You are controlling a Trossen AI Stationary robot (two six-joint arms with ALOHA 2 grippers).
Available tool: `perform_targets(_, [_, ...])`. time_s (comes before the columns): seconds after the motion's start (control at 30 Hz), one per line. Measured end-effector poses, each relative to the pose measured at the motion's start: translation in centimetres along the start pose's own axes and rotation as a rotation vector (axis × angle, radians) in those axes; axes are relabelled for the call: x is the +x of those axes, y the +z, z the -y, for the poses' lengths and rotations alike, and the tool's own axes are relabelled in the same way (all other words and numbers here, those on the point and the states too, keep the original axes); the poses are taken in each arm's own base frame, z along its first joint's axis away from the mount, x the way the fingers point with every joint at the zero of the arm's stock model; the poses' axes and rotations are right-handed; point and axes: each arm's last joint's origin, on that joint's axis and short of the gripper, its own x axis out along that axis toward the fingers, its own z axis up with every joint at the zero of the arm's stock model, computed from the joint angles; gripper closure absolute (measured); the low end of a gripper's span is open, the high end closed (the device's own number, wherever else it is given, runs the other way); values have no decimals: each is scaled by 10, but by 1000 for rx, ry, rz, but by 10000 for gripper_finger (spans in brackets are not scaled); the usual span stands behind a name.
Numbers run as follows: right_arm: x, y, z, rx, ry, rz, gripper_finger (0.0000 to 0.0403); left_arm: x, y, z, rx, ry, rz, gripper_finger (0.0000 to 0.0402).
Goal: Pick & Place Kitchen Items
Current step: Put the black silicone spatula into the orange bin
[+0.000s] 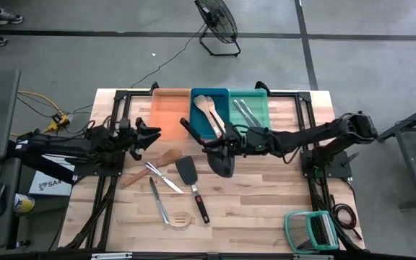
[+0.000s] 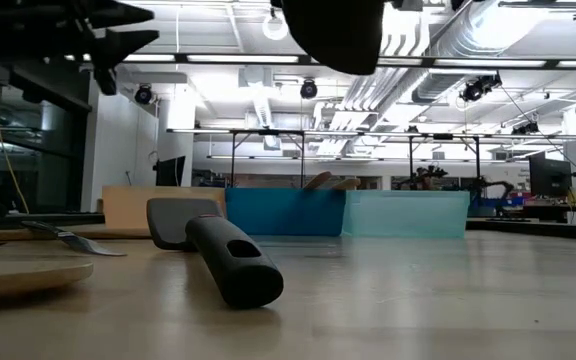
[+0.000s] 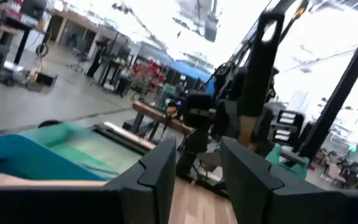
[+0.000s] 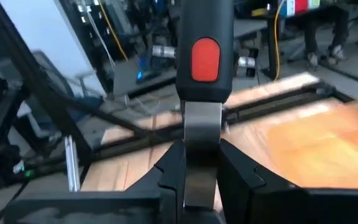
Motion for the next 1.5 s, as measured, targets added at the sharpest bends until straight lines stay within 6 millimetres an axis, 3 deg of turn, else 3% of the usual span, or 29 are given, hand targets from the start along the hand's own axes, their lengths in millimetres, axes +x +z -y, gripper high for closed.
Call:
perform_targets(0.27, [5, -1, 10, 2, 0, 5, 346, 47, 17, 19, 108, -35, -72, 277])
perform_targets(0.6, [7, -4, 10, 0, 2, -5, 346, 110, 20, 36, 176, -77, -156, 269])
perform_targets(0.7, [7, -4, 10, -1, 1, -3, 346, 123, 20, 40, 172, -116, -173, 238])
perform_targets(0.93, [7, -4, 10, -17, 0, -3, 346, 133, 23, 45, 81, -170, -187, 112])
perform_targets(1.07, [7, -4, 9, -17, 2, -4, 346, 134, 24, 45, 59, -140, -172, 77])
perform_targets(1.23, [7, -5, 9, -17, 7, -7, 346, 134, 26, 45, 55, -131, -155, 90])
perform_targets(1.5, [7, -5, 9, -17, 27, -14, 346, 135, 28, 46, 25, -137, -131, 168])
